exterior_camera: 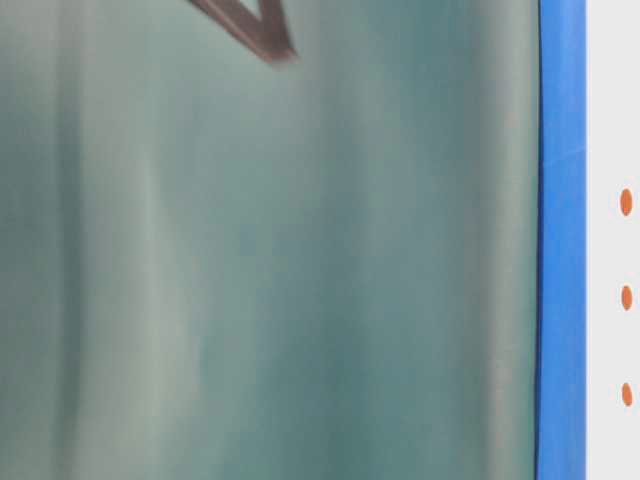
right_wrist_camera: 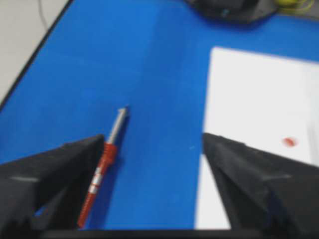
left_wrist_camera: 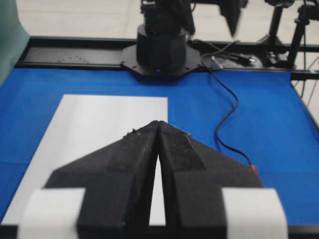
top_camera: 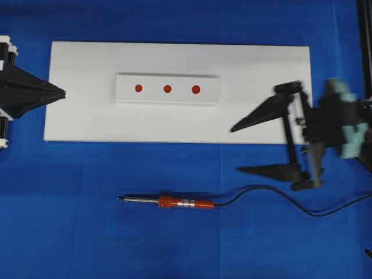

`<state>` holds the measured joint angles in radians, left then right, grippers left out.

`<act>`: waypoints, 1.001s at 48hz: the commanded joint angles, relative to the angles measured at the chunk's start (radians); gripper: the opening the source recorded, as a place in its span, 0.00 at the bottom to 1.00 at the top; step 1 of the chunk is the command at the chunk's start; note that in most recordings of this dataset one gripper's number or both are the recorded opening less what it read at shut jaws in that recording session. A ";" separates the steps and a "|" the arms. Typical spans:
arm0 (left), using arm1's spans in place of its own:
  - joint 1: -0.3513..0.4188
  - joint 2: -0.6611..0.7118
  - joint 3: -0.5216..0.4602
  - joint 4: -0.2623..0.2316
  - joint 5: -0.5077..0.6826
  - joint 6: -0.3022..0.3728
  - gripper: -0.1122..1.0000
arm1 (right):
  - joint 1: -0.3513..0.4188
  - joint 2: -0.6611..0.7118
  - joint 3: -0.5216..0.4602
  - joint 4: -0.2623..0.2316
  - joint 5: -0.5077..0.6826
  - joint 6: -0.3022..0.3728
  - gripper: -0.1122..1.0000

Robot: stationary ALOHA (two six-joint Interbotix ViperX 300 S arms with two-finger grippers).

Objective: Touch the tip of the soldering iron to the mark.
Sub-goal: 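Move the right gripper down toward the red-handled soldering iron, then close the right gripper around the soldering iron's red handle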

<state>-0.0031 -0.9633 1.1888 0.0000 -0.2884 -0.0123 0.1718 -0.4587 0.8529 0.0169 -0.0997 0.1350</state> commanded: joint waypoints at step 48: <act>-0.002 0.009 0.003 0.002 -0.012 -0.002 0.10 | 0.124 0.735 -0.488 0.002 0.288 0.313 0.87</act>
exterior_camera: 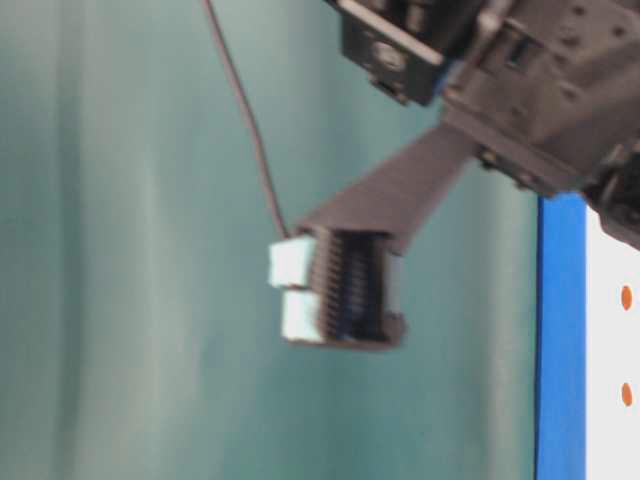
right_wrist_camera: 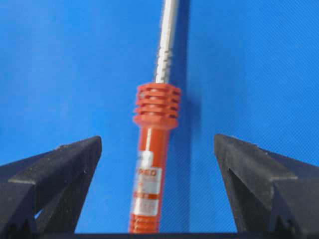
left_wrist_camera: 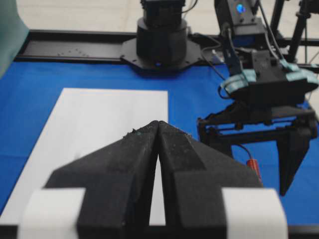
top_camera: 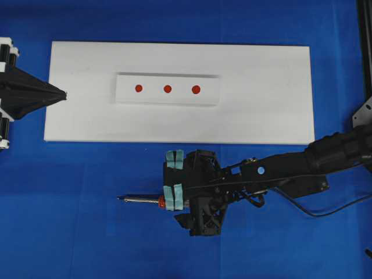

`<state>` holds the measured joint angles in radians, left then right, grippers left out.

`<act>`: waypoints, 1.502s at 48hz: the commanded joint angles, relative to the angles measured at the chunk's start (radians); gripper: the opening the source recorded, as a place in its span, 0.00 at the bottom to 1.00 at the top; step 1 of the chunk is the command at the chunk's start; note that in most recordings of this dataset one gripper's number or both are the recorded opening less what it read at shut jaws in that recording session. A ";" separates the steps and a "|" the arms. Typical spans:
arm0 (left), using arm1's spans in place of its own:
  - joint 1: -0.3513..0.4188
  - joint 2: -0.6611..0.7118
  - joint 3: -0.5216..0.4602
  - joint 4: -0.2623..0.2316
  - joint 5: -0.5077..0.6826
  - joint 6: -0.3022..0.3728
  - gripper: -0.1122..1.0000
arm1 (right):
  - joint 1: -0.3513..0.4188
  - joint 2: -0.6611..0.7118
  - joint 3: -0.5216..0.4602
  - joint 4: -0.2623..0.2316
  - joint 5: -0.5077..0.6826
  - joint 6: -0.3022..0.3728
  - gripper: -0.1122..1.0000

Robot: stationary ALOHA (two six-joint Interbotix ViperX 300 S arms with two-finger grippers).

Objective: Touch the tip of the soldering iron to the mark.
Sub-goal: 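Close the right gripper around the soldering iron's red handle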

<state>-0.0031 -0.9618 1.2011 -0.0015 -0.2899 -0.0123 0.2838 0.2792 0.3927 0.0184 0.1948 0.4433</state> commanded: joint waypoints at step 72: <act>-0.002 0.002 -0.005 0.003 -0.008 -0.023 0.10 | 0.012 -0.103 -0.044 -0.037 0.156 0.041 0.16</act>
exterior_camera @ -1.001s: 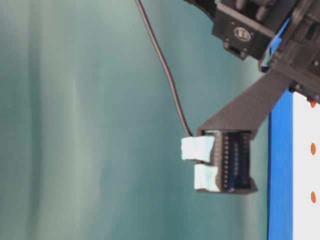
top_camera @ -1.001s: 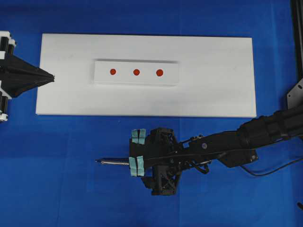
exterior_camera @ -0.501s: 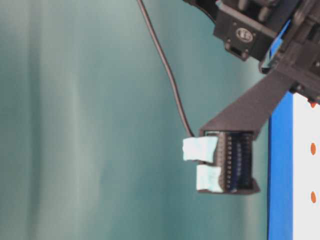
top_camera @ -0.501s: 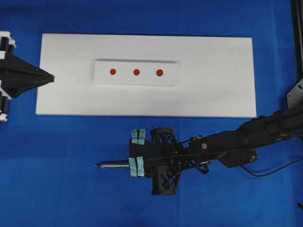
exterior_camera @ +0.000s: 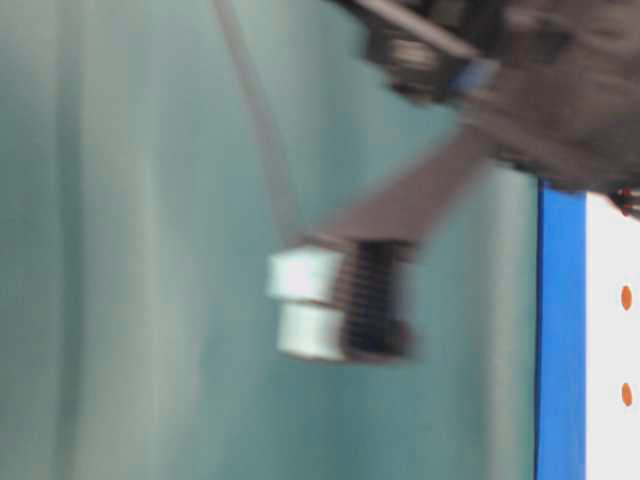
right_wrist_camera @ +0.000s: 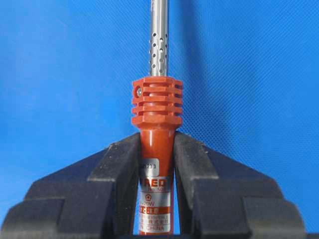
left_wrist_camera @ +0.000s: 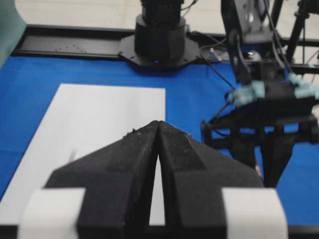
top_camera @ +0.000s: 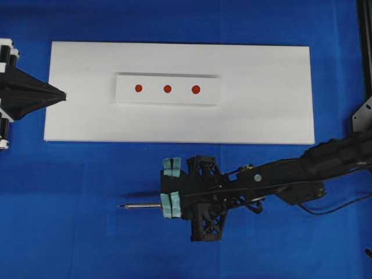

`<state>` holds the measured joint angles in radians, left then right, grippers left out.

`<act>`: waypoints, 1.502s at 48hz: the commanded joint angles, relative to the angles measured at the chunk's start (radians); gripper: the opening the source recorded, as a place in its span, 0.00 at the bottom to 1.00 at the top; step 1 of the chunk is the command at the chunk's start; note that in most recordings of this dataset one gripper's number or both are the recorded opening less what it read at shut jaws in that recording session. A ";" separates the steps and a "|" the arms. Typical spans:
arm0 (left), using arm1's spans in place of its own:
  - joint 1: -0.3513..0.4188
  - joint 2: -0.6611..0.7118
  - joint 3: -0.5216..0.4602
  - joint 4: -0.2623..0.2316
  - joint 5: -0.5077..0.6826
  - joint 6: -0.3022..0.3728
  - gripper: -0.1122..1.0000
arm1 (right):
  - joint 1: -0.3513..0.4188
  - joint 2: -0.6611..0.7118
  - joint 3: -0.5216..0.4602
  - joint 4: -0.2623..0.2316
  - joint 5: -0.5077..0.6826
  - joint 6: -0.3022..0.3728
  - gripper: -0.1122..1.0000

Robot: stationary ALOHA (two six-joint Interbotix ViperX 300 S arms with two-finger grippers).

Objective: Touch the tip of the soldering iron to the mark.
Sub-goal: 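Close the right gripper around the soldering iron's red handle, then lift the iron with the right gripper and carry it above the dots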

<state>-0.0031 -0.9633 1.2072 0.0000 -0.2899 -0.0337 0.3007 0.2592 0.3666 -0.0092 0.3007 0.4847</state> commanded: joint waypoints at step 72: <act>-0.035 0.003 -0.011 0.002 -0.011 0.000 0.10 | -0.270 -0.296 -0.037 -0.219 0.370 -0.224 0.16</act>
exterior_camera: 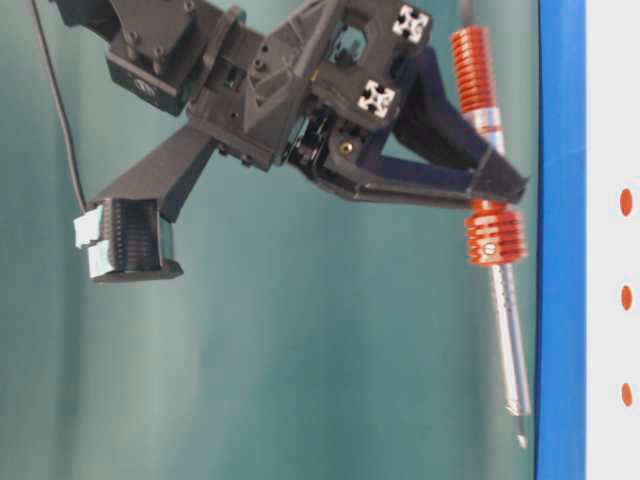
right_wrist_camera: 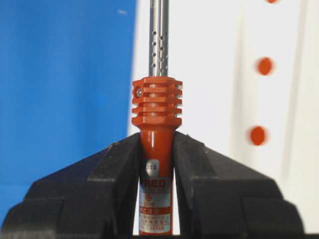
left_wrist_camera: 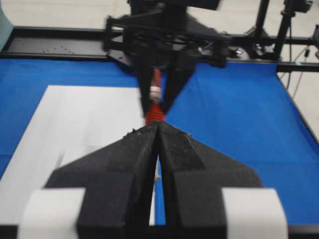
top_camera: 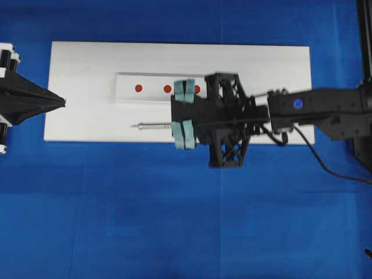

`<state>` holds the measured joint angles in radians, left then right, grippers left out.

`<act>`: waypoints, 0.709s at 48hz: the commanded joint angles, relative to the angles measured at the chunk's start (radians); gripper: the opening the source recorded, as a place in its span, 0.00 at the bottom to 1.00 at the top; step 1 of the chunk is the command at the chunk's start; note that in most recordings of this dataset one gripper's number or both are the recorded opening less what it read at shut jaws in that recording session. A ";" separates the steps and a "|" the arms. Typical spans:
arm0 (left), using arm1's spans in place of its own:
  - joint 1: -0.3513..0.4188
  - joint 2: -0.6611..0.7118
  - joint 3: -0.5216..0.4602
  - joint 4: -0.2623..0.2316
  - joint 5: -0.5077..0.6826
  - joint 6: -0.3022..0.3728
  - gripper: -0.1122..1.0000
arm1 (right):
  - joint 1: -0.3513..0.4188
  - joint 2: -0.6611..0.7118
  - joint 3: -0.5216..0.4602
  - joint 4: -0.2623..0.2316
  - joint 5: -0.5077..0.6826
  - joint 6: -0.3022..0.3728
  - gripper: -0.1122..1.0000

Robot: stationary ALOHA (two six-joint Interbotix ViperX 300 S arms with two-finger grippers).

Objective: Touch the tip of the soldering iron to the mark.
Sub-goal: 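Lift the iron with the right gripper and carry it above the dots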

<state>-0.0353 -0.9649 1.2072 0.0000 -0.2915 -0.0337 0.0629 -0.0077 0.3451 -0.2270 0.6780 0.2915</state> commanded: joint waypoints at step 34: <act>-0.003 0.003 -0.011 0.003 -0.011 0.000 0.10 | -0.230 -0.035 -0.020 0.020 -0.048 -0.265 0.16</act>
<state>-0.0353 -0.9649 1.2072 0.0000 -0.2915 -0.0337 -0.1641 -0.0077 0.3467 -0.2086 0.6381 0.0291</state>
